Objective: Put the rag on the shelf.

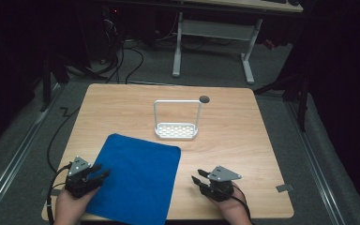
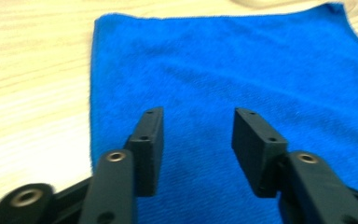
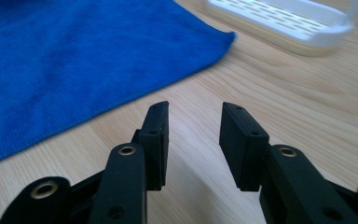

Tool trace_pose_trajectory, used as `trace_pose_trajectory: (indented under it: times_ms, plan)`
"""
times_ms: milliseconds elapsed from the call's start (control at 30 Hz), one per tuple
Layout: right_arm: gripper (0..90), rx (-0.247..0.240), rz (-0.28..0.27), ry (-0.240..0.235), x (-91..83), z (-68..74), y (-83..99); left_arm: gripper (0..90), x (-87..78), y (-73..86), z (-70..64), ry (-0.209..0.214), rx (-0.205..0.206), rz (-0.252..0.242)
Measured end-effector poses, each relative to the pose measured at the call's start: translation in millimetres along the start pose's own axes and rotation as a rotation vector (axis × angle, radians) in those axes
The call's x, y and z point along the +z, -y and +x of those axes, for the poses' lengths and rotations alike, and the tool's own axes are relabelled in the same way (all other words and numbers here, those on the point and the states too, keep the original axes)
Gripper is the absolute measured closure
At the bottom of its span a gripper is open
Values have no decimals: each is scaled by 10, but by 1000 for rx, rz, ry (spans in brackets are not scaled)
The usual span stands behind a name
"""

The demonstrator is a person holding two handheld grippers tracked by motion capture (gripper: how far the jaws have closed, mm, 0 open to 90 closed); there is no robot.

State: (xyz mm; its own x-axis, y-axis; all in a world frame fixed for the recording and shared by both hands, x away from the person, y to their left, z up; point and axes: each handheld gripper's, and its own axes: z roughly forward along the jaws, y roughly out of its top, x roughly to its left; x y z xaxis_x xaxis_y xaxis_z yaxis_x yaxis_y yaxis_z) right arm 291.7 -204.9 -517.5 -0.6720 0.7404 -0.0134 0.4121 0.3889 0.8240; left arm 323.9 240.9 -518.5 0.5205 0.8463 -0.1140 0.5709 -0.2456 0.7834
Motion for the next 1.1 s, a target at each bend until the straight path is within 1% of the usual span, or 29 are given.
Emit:
trace_pose_trajectory:
  times_ms: [67, 100, 133, 167, 200, 233, 267, 300, 333, 367, 400, 433, 467, 533, 567, 600, 633, 667, 767, 800, 833, 867, 933, 967, 1000, 1067, 1100]
  plan:
    - [670, -15, 6, -27, 87, 62, -53, 625, 4, 7, 33, 3, -7, 22]
    - [670, -15, 6, -27, 87, 62, -53, 658, 4, 7, 33, 3, -7, 22]
    - [710, -28, 12, -51, 171, 130, -99, 685, 10, 15, 64, 5, -11, 51]
    - [710, -28, 12, -51, 171, 130, -99, 714, 10, 15, 64, 5, -11, 51]
    - [778, -42, 27, -78, 249, 195, -142, 749, 19, 20, 83, 4, -11, 83]
    - [778, -42, 27, -78, 249, 195, -142, 777, 19, 20, 83, 4, -11, 83]
    - [847, -59, 43, -97, 306, 259, -178, 802, 26, 21, 87, -7, -3, 104]
    - [847, -59, 43, -97, 306, 259, -178, 829, 26, 21, 87, -7, -3, 104]
    - [900, -82, 50, -122, 363, 336, -224, 851, 30, 19, 84, -20, 9, 116]
    - [900, -82, 50, -122, 363, 336, -224, 867, 30, 19, 84, -20, 9, 116]
    - [900, -88, 54, -134, 388, 369, -244, 867, 35, 18, 82, -26, 17, 123]
    - [900, -105, 66, -150, 443, 436, -278, 884, 43, 17, 78, -31, 21, 131]
    - [900, -116, 72, -158, 471, 464, -293, 884, 64, 24, 71, -39, 39, 151]
    - [900, -135, 85, -173, 528, 526, -312, 884, 64, 23, 71, -37, 42, 150]
    - [900, -135, 85, -173, 528, 526, -312, 884, 64, 23, 71, -37, 42, 150]
    - [900, -150, 109, -182, 578, 586, -316, 882, 63, 26, 79, -35, 46, 145]
    - [900, -150, 109, -182, 578, 586, -316, 876, 63, 26, 79, -35, 46, 145]
    - [900, -170, 144, -188, 617, 624, -297, 861, 60, 34, 80, -20, 43, 144]
    - [900, -169, 150, -189, 621, 625, -282, 848, 59, 35, 81, -17, 44, 144]
    - [900, -161, 153, -186, 614, 596, -280, 848, 60, 33, 77, -14, 46, 146]
    - [900, -161, 153, -186, 614, 596, -280, 848, 60, 33, 77, -14, 46, 146]
    - [900, -152, 151, -187, 602, 571, -269, 848, 60, 32, 69, -5, 49, 150]
    - [900, -149, 152, -185, 588, 547, -260, 848, 64, 31, 51, 9, 48, 150]
    - [900, -149, 152, -185, 588, 547, -260, 848, 64, 31, 51, 9, 48, 150]
    - [900, -146, 151, -182, 573, 522, -249, 848, 67, 28, 29, 26, 56, 157]
    - [900, -145, 150, -176, 552, 498, -233, 848, 72, 25, 1, 48, 63, 162]
    - [900, -145, 150, -176, 552, 498, -233, 848, 72, 25, 1, 48, 63, 162]
